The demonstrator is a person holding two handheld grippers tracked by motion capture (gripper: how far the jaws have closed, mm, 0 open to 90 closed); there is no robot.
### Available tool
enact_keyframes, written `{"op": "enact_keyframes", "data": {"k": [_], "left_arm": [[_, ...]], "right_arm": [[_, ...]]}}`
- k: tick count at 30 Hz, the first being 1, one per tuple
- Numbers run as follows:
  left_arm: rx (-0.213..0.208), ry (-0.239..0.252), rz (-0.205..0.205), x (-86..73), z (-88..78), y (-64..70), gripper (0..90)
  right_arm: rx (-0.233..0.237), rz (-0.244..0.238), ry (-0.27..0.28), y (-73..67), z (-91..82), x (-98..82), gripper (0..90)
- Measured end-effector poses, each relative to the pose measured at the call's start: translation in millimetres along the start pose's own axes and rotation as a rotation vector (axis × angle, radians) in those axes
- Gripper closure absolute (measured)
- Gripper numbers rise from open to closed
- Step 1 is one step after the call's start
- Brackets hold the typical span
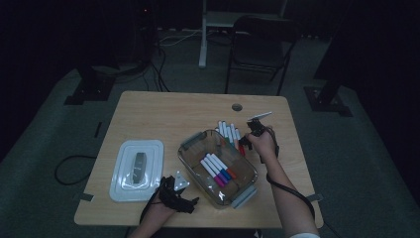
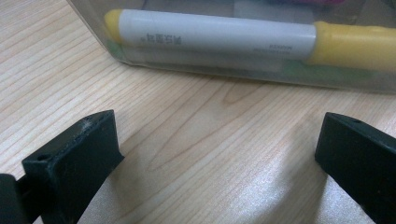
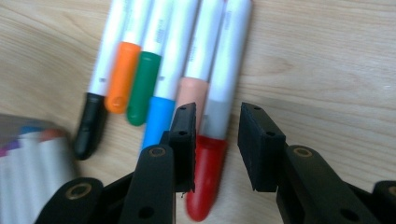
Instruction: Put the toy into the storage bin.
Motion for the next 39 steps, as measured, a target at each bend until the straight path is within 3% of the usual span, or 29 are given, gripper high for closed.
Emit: {"op": "enact_keyframes", "data": {"k": [5, 9, 12, 15, 22, 25, 28, 39], "left_arm": [[0.000, 0.000, 0.000, 0.0, 0.0, 0.0, 0.4], [0.000, 0.000, 0.000, 0.0, 0.0, 0.0, 0.4], [0.000, 0.000, 0.000, 0.0, 0.0, 0.0, 0.5], [0.000, -0.001, 0.000, 0.0, 0.0, -0.1, 0.5], [0.000, 0.000, 0.000, 0.0, 0.0, 0.0, 0.4], [0.000, 0.000, 0.000, 0.0, 0.0, 0.0, 0.4], [0.000, 0.000, 0.000, 0.0, 0.0, 0.0, 0.4], [0.000, 0.000, -0.001, 0.0, 0.0, 0.0, 0.4]], "right_arm": [[-0.009, 0.013, -0.004, 2.4, 3.5, 1.4, 68.4], [-0.052, -0.003, -0.014, 5.1, 7.8, 2.9, 69.5], [-0.077, 0.027, -0.003, 8.9, 7.3, 4.2, 76.7], [-0.099, 0.031, 0.004, 11.8, 5.9, 3.5, 76.8], [-0.012, 0.073, 0.044, 12.4, -11.9, 0.4, 76.9], [0.016, 0.063, 0.060, 8.8, -24.7, -2.3, 76.8], [0.083, 0.055, 0.097, 1.5, -41.5, -8.8, 76.9], [0.156, -0.012, 0.142, -20.9, -86.9, -21.9, 76.8]]}}
Point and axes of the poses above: each handheld gripper's, and its own axes: z roughly forward along the jaws, x roughly out of its top, y roughly to its right, the point moved 6 cm from there along z, roughly forward along the jaws, and after that the axes turned 4 degrees about -y, right-handed, at the moved point
